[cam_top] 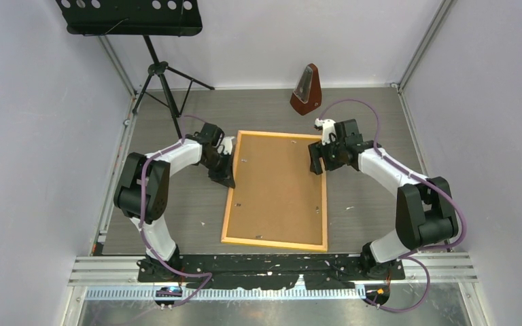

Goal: Put the photo into the frame
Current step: Install the photo frame at the center of the board.

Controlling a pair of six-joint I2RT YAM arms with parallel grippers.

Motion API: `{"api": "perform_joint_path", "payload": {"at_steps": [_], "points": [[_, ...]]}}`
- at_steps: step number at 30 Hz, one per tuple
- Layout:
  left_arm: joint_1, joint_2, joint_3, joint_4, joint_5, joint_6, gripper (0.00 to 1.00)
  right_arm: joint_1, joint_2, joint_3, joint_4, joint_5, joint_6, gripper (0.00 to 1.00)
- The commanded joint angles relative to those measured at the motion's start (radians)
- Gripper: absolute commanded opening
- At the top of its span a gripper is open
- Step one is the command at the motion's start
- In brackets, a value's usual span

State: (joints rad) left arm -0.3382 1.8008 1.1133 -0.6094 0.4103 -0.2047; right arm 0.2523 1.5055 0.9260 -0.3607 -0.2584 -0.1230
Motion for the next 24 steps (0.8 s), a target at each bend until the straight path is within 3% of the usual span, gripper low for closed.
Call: {"api": "perform_joint_path", "payload": {"at_steps": [1, 7, 24], "points": [[-0.009, 0.014, 0.0, 0.057, -0.012, 0.064, 0.0, -0.007, 0.034, 0.123, 0.039, 0.091, -0.013, 0.76], [-0.005, 0.001, -0.013, 0.07, -0.013, 0.05, 0.0, -0.021, 0.165, 0.229, -0.005, 0.148, -0.001, 0.73], [-0.002, -0.011, -0.093, 0.143, -0.032, -0.036, 0.0, -0.036, 0.208, 0.182, -0.059, 0.121, -0.011, 0.7]]}}
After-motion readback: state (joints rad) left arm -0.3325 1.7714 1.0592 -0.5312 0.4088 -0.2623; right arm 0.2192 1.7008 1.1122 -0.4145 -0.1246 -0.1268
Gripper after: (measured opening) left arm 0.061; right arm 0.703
